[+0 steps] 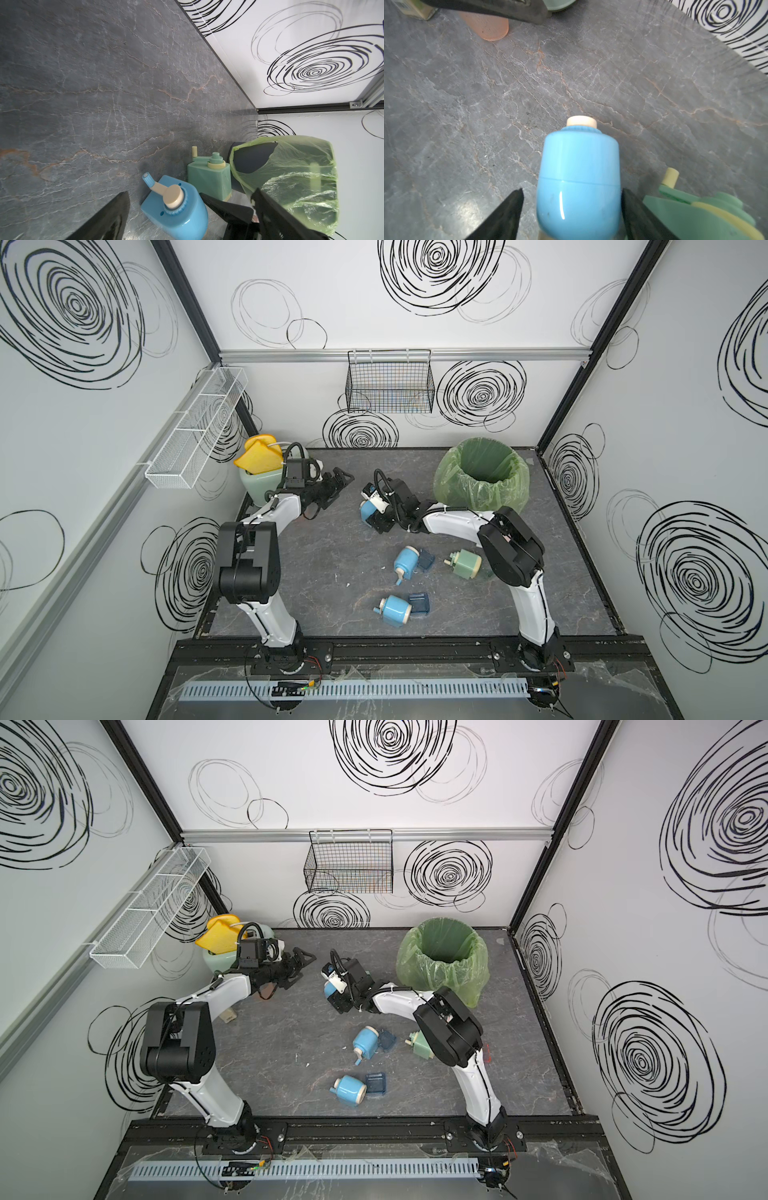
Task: Take out the pencil sharpener tray and clean the shavings
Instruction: Pick up the pencil sharpener from the center of the board.
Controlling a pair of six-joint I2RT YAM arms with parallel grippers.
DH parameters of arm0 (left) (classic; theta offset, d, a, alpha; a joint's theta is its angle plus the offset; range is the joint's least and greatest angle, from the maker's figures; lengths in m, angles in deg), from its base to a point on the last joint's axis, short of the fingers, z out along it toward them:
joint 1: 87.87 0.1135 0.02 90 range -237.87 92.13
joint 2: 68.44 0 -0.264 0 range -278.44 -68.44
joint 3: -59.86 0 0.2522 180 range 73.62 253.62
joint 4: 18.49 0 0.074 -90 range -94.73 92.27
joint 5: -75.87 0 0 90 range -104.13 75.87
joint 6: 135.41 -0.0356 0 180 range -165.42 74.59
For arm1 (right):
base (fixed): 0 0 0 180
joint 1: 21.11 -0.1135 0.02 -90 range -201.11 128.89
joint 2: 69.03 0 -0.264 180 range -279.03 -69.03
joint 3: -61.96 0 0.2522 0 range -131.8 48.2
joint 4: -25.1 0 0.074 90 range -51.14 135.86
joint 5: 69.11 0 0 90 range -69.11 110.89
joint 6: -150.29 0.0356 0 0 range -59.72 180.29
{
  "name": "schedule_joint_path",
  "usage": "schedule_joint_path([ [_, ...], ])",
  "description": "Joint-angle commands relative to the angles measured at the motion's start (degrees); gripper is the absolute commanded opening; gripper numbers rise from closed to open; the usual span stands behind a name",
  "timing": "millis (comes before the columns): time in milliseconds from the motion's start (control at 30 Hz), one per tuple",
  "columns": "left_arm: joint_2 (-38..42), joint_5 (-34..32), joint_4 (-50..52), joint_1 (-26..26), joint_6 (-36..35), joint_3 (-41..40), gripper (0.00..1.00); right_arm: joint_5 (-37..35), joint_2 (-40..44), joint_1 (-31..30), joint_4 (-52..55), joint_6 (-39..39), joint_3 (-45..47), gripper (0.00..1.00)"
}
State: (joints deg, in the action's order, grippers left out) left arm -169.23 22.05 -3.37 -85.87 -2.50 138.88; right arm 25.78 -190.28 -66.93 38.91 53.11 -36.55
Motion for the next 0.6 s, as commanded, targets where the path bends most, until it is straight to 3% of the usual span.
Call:
schedule_joint_path([
  [0,1.6,0.9,-2.4,0.1,0.7,-0.7,0.97,1.6,-1.1,0.3,0.8,0.1,-1.1,0.68],
  [300,2.3,2.8,-4.8,0.0,0.8,-0.7,0.97,3.8,2.6,0.3,0.3,-1.0,0.5,0.33],
  [567,4.9,10.8,-11.6,-0.1,-0.5,0.1,0.97,8.2,12.4,0.5,3.9,-2.8,3.1,0.3],
])
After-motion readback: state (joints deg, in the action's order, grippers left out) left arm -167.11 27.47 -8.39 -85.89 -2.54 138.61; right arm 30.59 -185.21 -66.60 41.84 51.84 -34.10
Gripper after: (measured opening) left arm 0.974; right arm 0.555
